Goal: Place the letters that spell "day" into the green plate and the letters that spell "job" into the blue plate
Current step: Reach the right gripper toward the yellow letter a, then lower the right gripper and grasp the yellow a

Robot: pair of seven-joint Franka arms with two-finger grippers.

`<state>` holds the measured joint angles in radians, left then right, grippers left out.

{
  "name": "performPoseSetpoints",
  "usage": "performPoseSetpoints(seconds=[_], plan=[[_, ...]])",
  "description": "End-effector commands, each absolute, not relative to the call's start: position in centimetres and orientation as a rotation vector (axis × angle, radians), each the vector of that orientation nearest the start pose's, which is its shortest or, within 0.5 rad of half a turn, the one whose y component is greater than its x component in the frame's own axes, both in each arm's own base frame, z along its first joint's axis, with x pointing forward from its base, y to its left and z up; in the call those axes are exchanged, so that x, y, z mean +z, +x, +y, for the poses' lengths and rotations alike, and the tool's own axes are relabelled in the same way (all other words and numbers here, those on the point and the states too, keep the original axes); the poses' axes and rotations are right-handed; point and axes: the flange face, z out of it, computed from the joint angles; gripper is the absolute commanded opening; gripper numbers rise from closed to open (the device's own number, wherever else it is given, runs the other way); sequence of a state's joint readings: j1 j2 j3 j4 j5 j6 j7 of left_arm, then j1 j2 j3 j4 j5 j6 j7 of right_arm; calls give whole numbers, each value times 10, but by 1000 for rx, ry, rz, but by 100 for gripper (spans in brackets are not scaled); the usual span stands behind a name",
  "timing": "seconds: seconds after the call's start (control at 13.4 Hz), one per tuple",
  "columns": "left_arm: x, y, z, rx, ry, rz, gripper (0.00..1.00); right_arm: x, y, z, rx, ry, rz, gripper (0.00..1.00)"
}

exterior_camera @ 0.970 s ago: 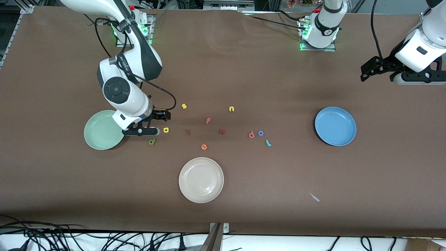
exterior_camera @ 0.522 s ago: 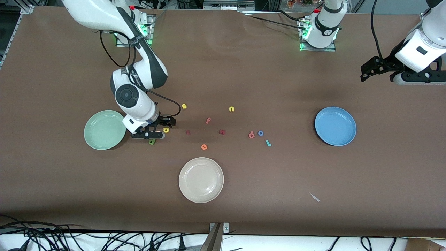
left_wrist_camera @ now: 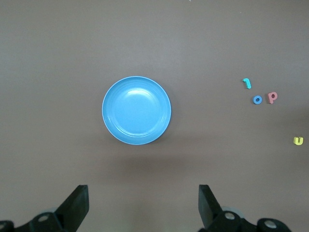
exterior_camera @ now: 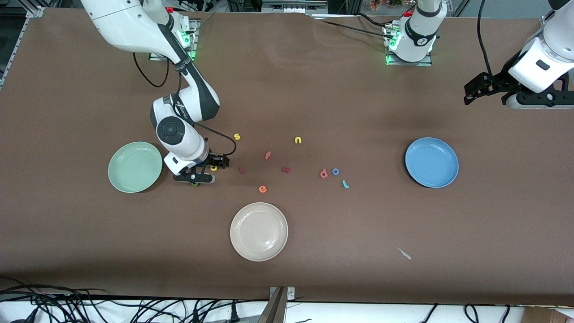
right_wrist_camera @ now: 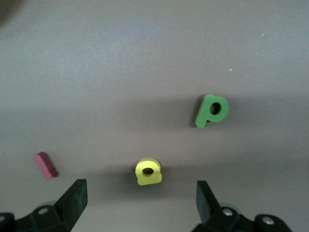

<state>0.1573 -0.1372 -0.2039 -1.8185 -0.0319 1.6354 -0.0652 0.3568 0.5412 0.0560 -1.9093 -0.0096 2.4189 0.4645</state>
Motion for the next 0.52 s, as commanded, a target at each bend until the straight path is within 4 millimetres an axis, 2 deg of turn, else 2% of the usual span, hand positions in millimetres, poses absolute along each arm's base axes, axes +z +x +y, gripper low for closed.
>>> performPoseSetpoints(seconds=[0.0, 0.45], plan=[[590, 512, -33, 73, -3173, -48, 100, 200, 574, 251, 71, -3124, 118, 99], [590, 512, -35, 73, -3173, -43, 100, 186, 573, 252, 110, -3120, 114, 90]])
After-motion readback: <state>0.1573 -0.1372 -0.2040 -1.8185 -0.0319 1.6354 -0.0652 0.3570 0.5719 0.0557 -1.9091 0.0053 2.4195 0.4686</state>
